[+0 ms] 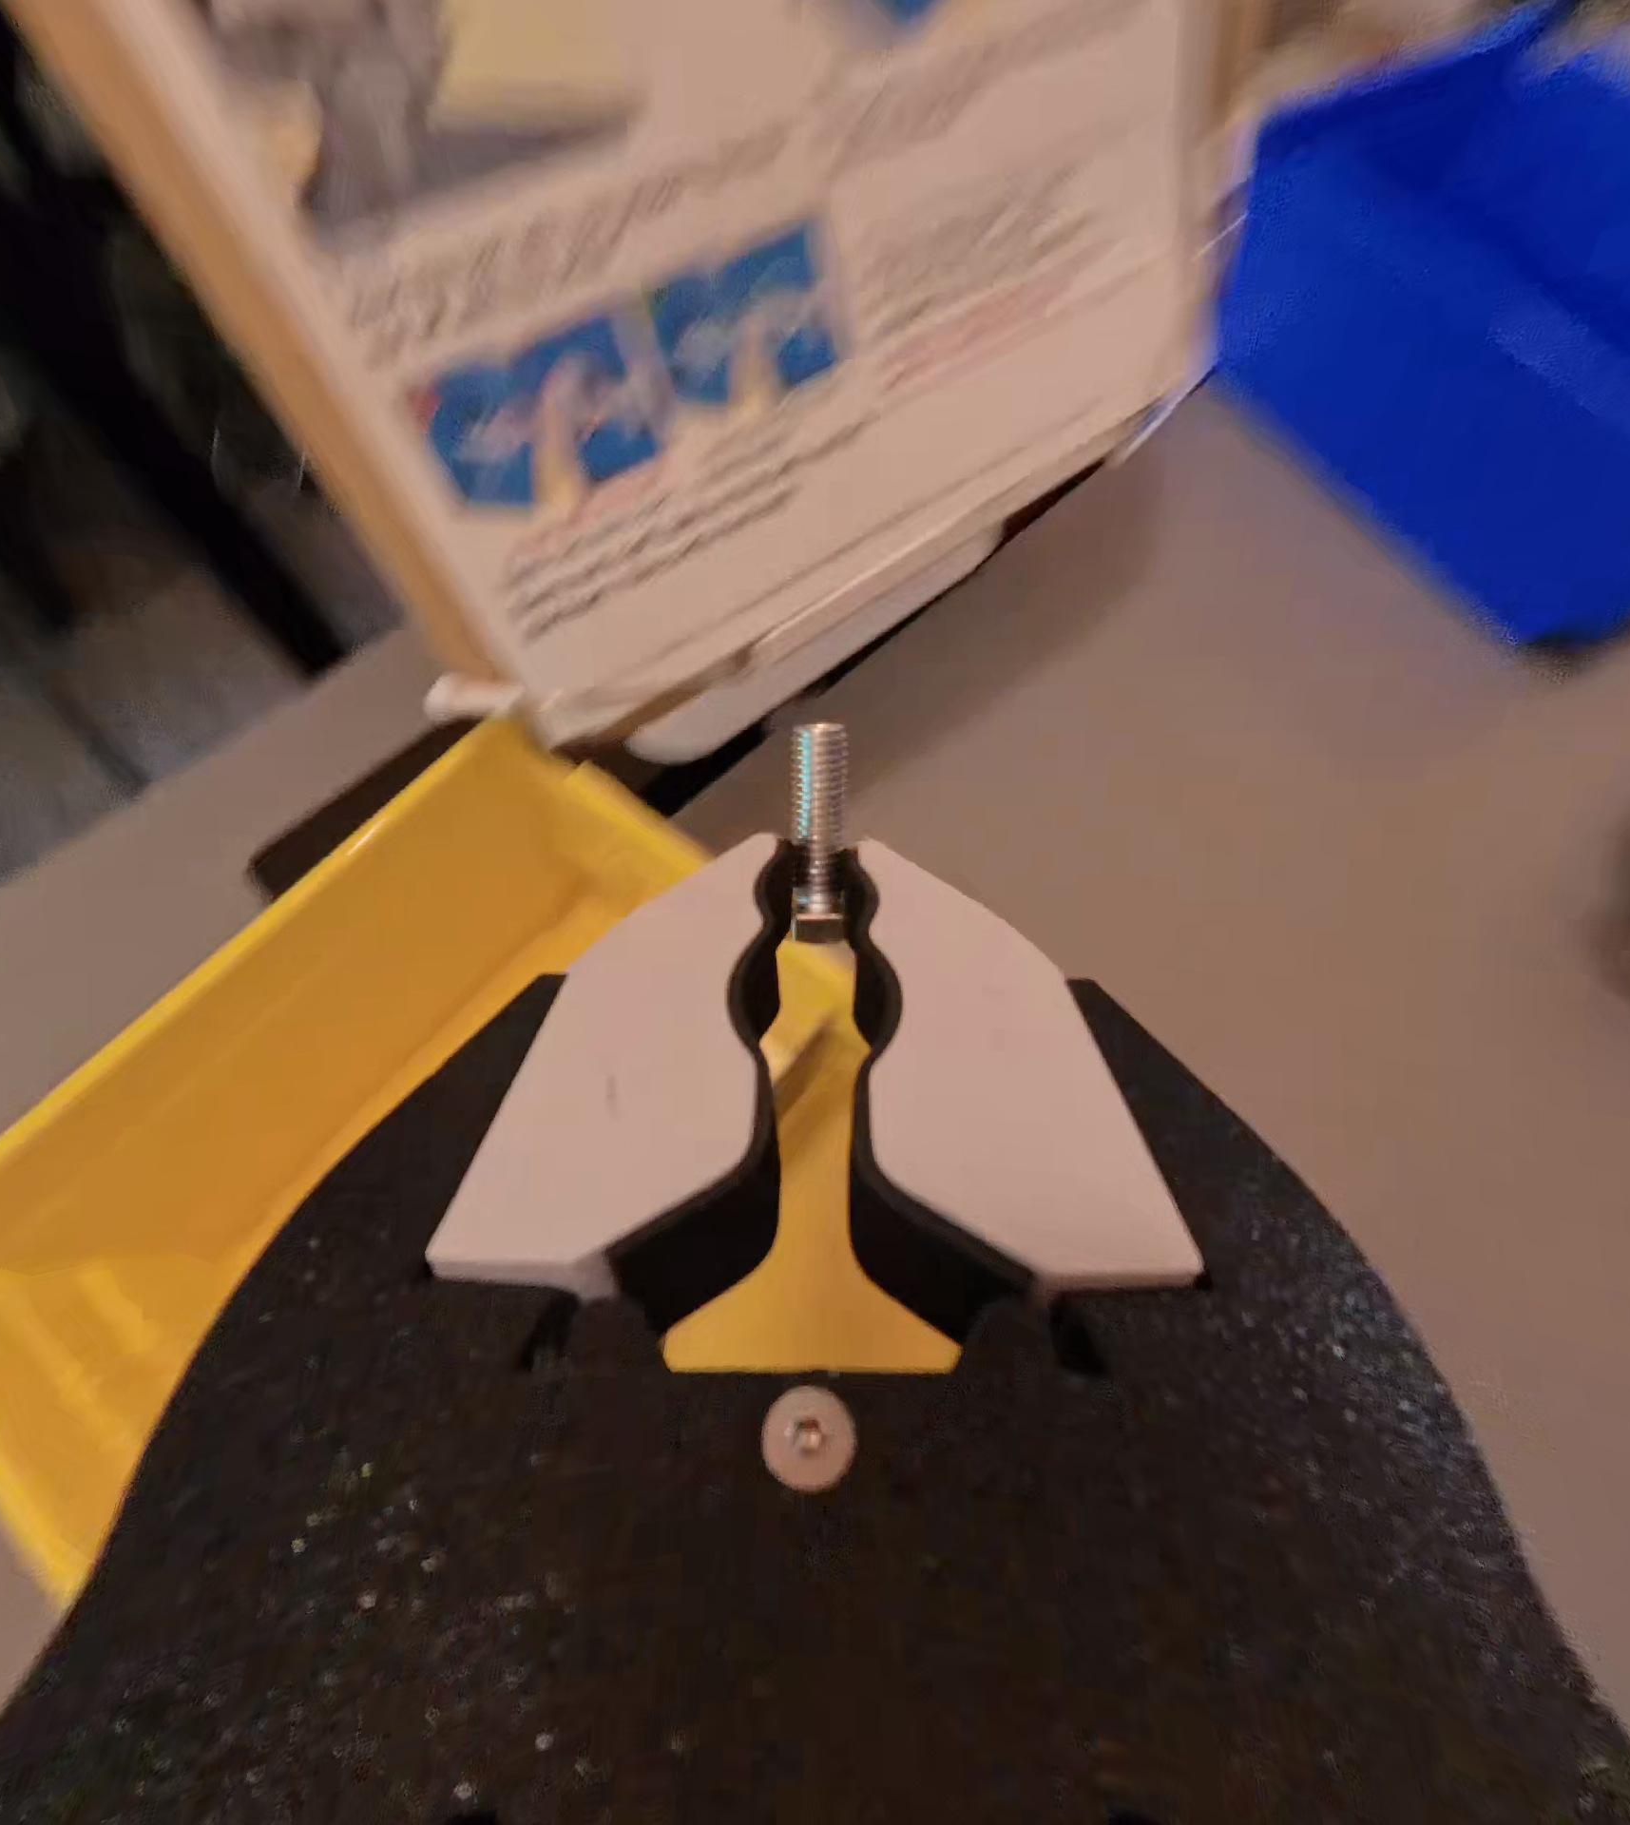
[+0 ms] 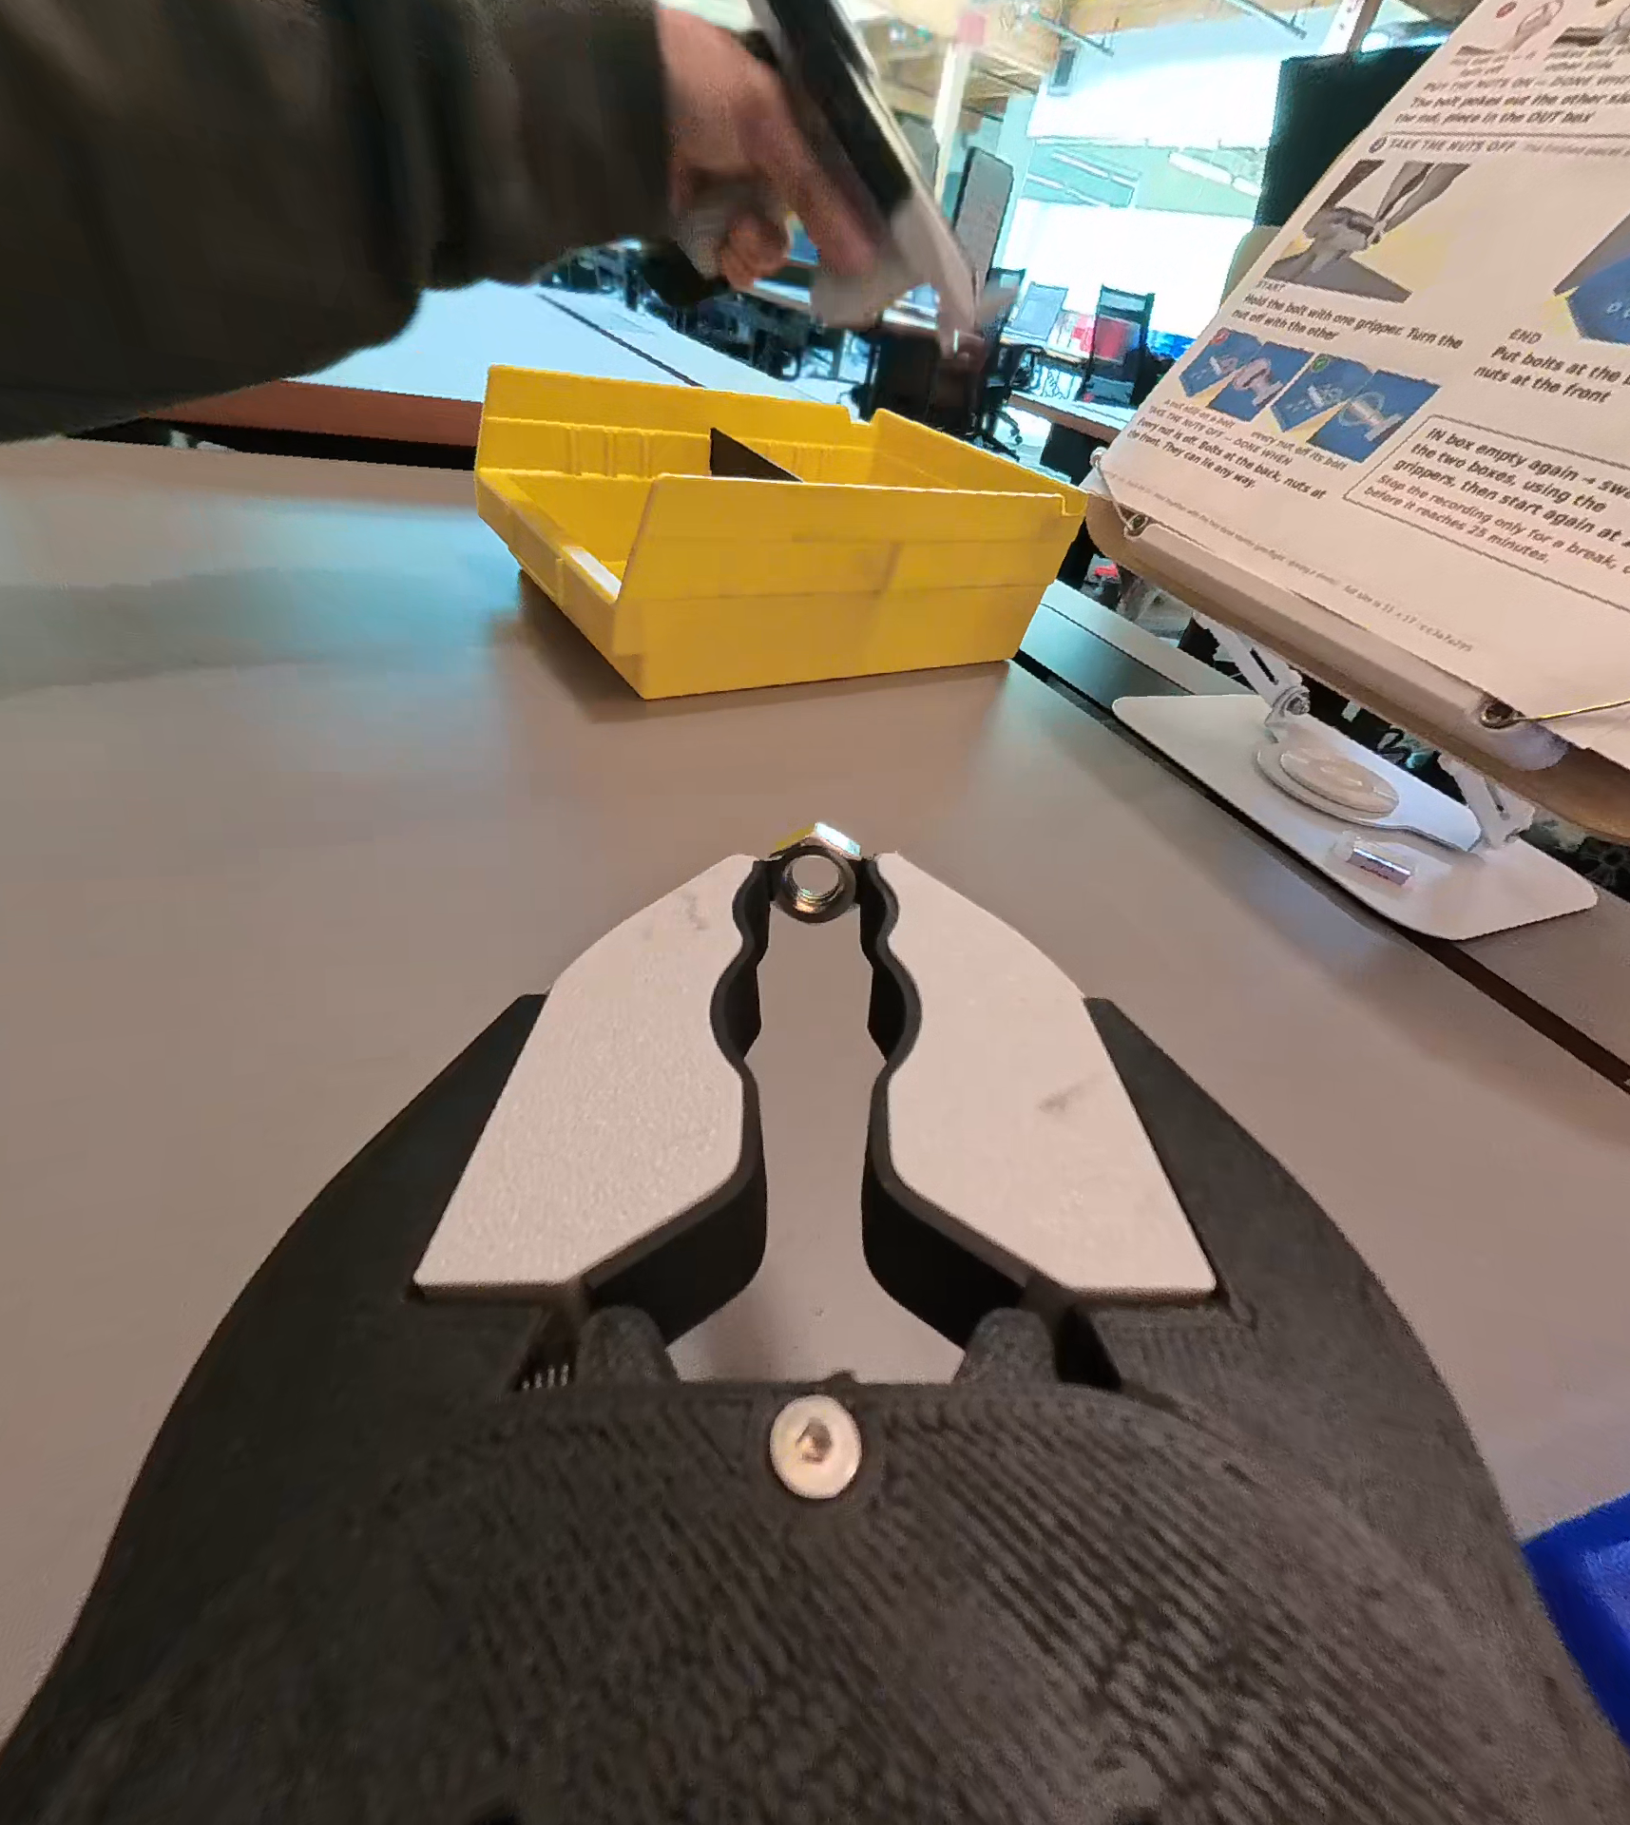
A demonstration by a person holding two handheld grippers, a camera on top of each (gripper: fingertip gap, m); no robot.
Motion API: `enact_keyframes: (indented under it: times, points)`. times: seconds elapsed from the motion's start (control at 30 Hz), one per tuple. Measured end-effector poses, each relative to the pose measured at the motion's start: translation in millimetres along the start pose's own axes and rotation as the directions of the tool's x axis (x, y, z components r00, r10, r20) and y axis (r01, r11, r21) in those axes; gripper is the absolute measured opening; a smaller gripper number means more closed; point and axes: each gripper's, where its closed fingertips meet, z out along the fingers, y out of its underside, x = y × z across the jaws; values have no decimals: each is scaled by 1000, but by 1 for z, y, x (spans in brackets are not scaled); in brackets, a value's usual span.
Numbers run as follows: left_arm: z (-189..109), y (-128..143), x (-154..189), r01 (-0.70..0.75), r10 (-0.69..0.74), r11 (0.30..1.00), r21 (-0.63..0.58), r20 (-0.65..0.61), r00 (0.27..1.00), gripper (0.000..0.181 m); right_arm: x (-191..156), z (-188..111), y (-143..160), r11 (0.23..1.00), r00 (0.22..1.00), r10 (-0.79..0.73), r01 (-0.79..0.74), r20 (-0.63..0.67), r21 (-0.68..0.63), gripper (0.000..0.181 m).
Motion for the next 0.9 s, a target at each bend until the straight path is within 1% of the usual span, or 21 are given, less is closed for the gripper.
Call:
enact_keyframes:
  times: [0.03, 0.1, 0.13, 0.17, 0.27, 0.33, 0.4, 0.47, 0.5, 0.57, 0.6, 0.63, 0.7, 0.77, 0.83, 0.9]
  points:
    - [-13, -9, 25, -12, 17, 995, 100, -52, 998, 9, -1, 0, 0, 1000, 1000, 4, -4, 5, -5, 17]
    - [-34, -16, 76, -2, 46, 963, 269, -155, 987, 9, -3, 2, 2, 1000, 1000, 12, -12, 16, -21, 17]
    - [-40, -13, 102, 16, 57, 942, 334, -209, 976, 9, -5, 2, 3, 999, 1000, 17, -17, 26, -27, 17]
    - [-42, -6, 128, 46, 61, 927, 373, -270, 961, 9, -7, 2, 3, 999, 999, 25, -24, 39, -31, 17]
    - [-30, 24, 195, 173, 23, 894, 413, -429, 903, 9, -16, 2, 3, 998, 994, 40, -35, 102, -49, 17]
    - [-14, 45, 230, 221, 5, 885, 409, -484, 875, 9, -24, 1, 2, 998, 988, 26, -18, 151, -52, 17]
    - [1, 63, 262, 222, 20, 888, 403, -516, 857, 9, -33, -3, 0, 998, 976, 18, -4, 218, -62, 17]
    - [10, 74, 289, 184, 66, 892, 413, -521, 851, 9, -41, -9, 0, 994, 962, -31, 58, 273, -92, 17]
    - [14, 79, 300, 139, 97, 908, 396, -520, 849, 9, -44, -13, -2, 990, 956, -63, 97, 287, -105, 17]
    - [20, 90, 316, -1, 173, 941, 337, -481, 860, 9, -49, -23, -10, 980, 945, -132, 170, 300, -106, 17]
    - [21, 93, 322, -63, 224, 936, 345, -449, 865, 9, -52, -29, -17, 974, 938, -161, 202, 308, -104, 17]
    - [20, 93, 332, -90, 262, 925, 370, -448, 855, 9, -58, -36, -23, 967, 927, -184, 230, 327, -107, 17]
    - [20, 94, 355, -93, 302, 911, 401, -497, 813, 9, -73, -50, -29, 943, 897, -209, 291, 390, -163, 17]
    - [27, 101, 370, -135, 327, 915, 381, -504, 799, 9, -89, -65, -30, 901, 864, -230, 363, 448, -238, 18]
    - [29, 104, 386, -159, 358, 907, 389, -517, 778, 9, -103, -81, -33, 863, 850, -230, 404, 475, -305, 18]
    - [26, 102, 402, -146, 373, 896, 419, -534, 759, 9, -113, -98, -36, 839, 857, -205, 402, 473, -366, 18]
